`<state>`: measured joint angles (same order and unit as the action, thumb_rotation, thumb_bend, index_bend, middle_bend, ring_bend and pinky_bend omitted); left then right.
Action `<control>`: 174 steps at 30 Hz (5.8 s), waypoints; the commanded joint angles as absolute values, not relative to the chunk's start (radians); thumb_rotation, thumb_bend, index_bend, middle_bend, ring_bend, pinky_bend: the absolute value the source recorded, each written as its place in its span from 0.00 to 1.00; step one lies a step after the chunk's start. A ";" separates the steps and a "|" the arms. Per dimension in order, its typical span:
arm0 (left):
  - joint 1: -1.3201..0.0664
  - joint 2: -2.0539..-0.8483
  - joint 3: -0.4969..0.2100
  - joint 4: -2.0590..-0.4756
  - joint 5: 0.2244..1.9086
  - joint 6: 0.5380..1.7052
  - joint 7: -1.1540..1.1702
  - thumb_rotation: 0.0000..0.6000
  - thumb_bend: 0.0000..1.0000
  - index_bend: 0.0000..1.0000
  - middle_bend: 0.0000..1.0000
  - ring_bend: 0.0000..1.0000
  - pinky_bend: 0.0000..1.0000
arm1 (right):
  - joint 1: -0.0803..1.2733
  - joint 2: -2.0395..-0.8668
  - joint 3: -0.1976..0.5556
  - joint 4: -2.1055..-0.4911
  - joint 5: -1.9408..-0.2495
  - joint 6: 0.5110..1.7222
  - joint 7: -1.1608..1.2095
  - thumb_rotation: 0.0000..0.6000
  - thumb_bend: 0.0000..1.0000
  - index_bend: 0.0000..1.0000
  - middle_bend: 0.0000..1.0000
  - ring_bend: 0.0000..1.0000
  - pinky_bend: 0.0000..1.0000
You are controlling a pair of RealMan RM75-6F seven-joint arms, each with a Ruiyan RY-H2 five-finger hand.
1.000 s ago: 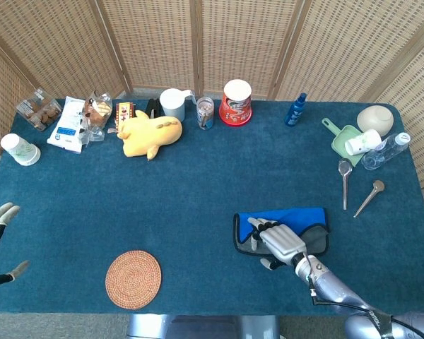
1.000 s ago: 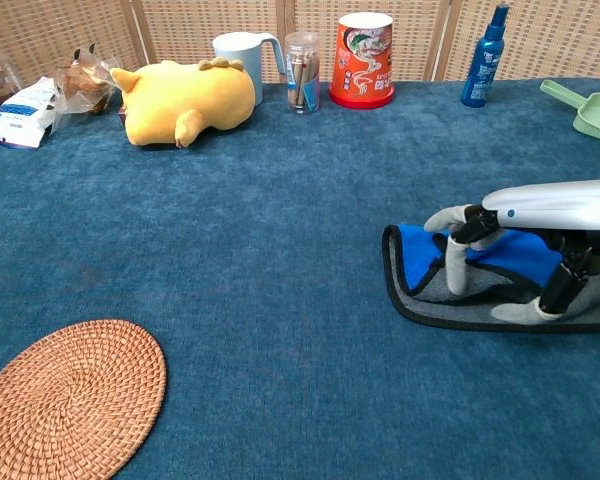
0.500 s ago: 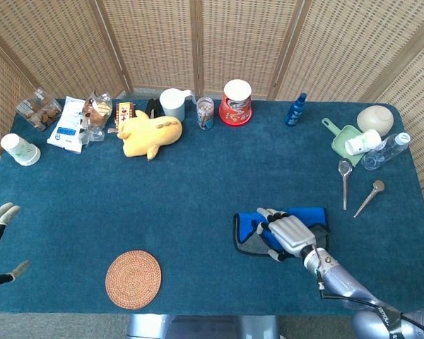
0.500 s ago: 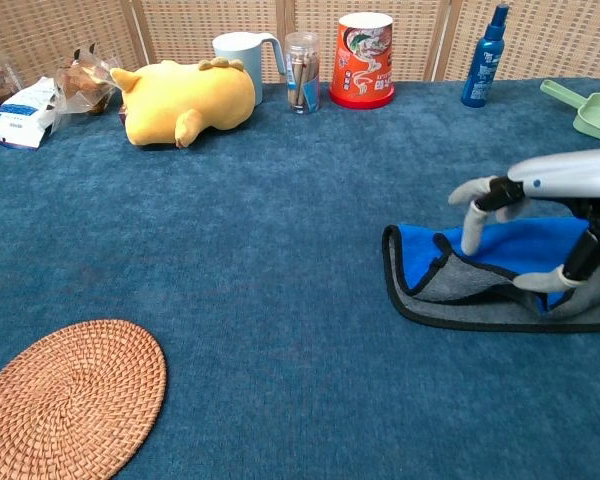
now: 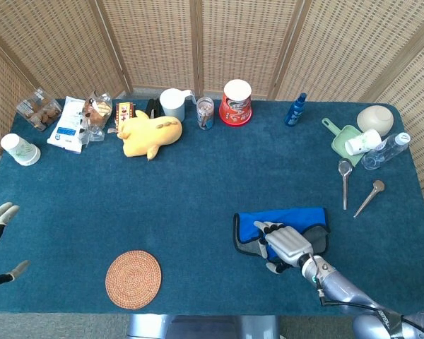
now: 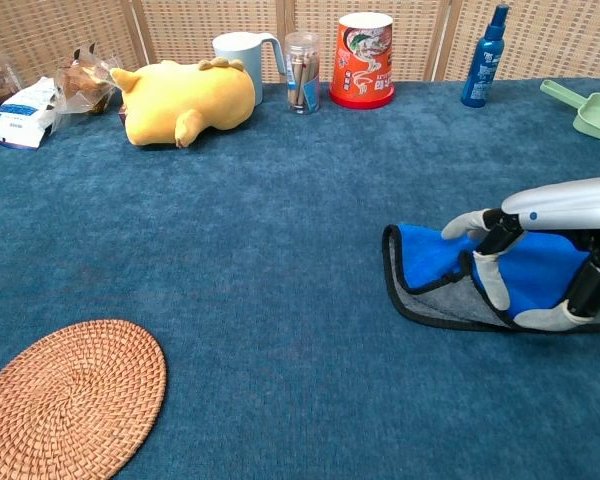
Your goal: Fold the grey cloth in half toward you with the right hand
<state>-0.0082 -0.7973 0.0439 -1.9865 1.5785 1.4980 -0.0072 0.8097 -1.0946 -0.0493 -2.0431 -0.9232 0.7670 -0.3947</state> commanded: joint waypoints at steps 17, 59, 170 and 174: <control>-0.007 -0.795 0.044 -1.985 1.582 1.502 -0.015 1.00 0.28 0.00 0.00 0.00 0.00 | 0.793 -1.159 -0.018 -1.813 -0.922 0.881 -0.417 0.80 0.39 0.34 0.00 0.00 0.17; -0.004 -0.799 0.047 -1.990 1.589 1.504 -0.003 1.00 0.28 0.00 0.00 0.00 0.00 | 0.727 -1.044 -0.135 -1.798 -0.976 0.813 -0.499 0.30 0.48 0.51 0.00 0.00 0.19; -0.001 -0.794 0.046 -1.986 1.593 1.513 -0.019 1.00 0.28 0.00 0.00 0.00 0.00 | 0.716 -1.231 -0.033 -1.776 -1.260 0.784 -0.271 0.27 0.34 0.39 0.00 0.00 0.19; -0.001 -0.794 0.046 -1.985 1.594 1.514 -0.020 1.00 0.28 0.00 0.00 0.00 0.00 | 0.718 -1.227 -0.030 -1.787 -1.262 0.785 -0.274 0.26 0.36 0.40 0.00 0.00 0.19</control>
